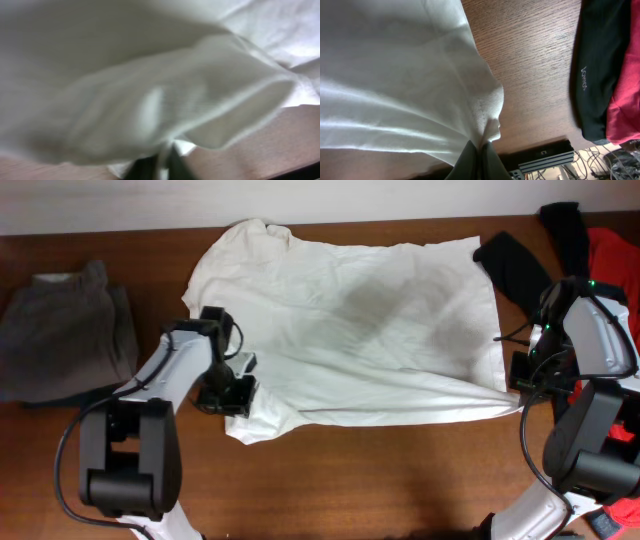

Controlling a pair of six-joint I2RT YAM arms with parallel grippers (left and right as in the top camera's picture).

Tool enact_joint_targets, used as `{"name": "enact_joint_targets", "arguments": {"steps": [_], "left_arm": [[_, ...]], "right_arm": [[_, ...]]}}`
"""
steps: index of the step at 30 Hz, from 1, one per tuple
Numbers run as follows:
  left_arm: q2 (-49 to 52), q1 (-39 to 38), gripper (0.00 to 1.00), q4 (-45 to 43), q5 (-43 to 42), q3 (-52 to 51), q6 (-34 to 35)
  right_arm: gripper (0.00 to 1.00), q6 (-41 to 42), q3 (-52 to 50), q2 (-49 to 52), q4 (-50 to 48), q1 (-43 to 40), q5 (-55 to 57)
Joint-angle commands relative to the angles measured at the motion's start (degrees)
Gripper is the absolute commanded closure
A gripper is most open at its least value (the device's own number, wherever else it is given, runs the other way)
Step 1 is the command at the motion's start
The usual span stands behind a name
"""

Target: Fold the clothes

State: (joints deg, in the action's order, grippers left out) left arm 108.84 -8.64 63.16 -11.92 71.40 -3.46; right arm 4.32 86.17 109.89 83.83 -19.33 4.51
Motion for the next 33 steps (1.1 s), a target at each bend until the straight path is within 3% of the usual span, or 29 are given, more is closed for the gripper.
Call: {"name": "enact_joint_targets", "arguments": {"steps": [1, 7, 11, 16, 24, 28, 30, 33], "left_arm": [[-1.4, -1.9, 1.0, 1.6, -0.3, -0.5, 0.0], [-2.8, -2.0, 1.0, 16.5, -11.5, 6.3, 0.0], [-3.3, -2.1, 1.0, 18.8, -19.5, 9.9, 0.0], [-3.3, -2.5, 1.0, 7.0, -27.9, 9.9, 2.1], [-3.3, -6.0, 1.0, -13.8, -22.3, 9.9, 12.7], [-3.1, -9.1, 0.9, -17.6, -21.7, 9.9, 13.1], [-3.1, -10.6, 0.78, -18.4, -21.7, 9.9, 13.1], [-3.1, -10.7, 0.76, -17.9, -21.0, 9.9, 13.1]], "right_arm": [[0.96, 0.4, -0.1, -1.5, 0.1, 0.3, 0.2], [0.96, 0.4, -0.1, -1.5, 0.1, 0.3, 0.2], [0.96, 0.4, -0.1, -1.5, 0.1, 0.3, 0.2], [0.96, 0.4, -0.1, -1.5, 0.1, 0.3, 0.2], [0.96, 0.4, -0.1, -1.5, 0.1, 0.3, 0.2], [0.96, 0.4, -0.1, -1.5, 0.1, 0.3, 0.2], [0.96, 0.4, -0.1, -1.5, 0.1, 0.3, 0.2], [0.96, 0.4, -0.1, -1.5, 0.1, 0.3, 0.0]]}}
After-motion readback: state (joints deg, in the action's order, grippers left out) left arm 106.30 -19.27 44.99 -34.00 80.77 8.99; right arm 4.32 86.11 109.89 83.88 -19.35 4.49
